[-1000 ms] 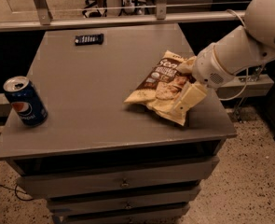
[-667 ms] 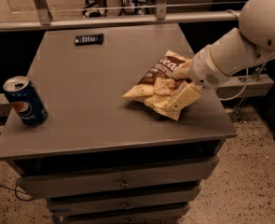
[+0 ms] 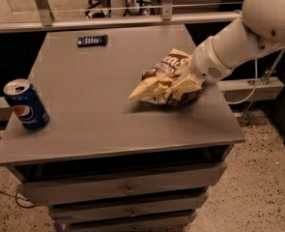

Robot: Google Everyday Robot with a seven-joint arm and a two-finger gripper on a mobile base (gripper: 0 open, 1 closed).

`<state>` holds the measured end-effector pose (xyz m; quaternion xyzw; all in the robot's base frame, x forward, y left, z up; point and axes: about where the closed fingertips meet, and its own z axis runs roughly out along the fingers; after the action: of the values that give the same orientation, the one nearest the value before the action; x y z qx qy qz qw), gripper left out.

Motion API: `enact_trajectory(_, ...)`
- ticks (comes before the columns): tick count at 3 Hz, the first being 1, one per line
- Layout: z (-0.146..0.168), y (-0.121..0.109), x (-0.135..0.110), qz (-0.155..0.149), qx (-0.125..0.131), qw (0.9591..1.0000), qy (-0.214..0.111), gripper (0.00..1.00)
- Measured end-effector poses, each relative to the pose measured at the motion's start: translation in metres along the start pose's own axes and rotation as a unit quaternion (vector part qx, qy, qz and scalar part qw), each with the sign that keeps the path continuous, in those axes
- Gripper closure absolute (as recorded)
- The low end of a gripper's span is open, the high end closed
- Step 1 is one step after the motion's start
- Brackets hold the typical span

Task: Move brown chip bag near rxbar blueberry

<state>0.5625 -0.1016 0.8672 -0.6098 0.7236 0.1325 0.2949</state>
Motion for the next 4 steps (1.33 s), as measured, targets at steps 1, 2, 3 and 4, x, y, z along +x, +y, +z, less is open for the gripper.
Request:
enact_trajectory(1, -0.015, -0.021, -0.033, -0.049, 0.030, 0.9983, -0.010, 1.00)
enact_trajectory(2, -0.054, -0.038, -0.061, -0.120, 0.084, 0.9892, -0.008, 1.00)
enact_trajectory(3, -0.055, -0.038, -0.063, -0.129, 0.085, 0.9880, -0.008, 1.00)
enact_trajectory(4, -0.061, -0.041, -0.066, -0.139, 0.112, 0.9834, -0.034, 1.00)
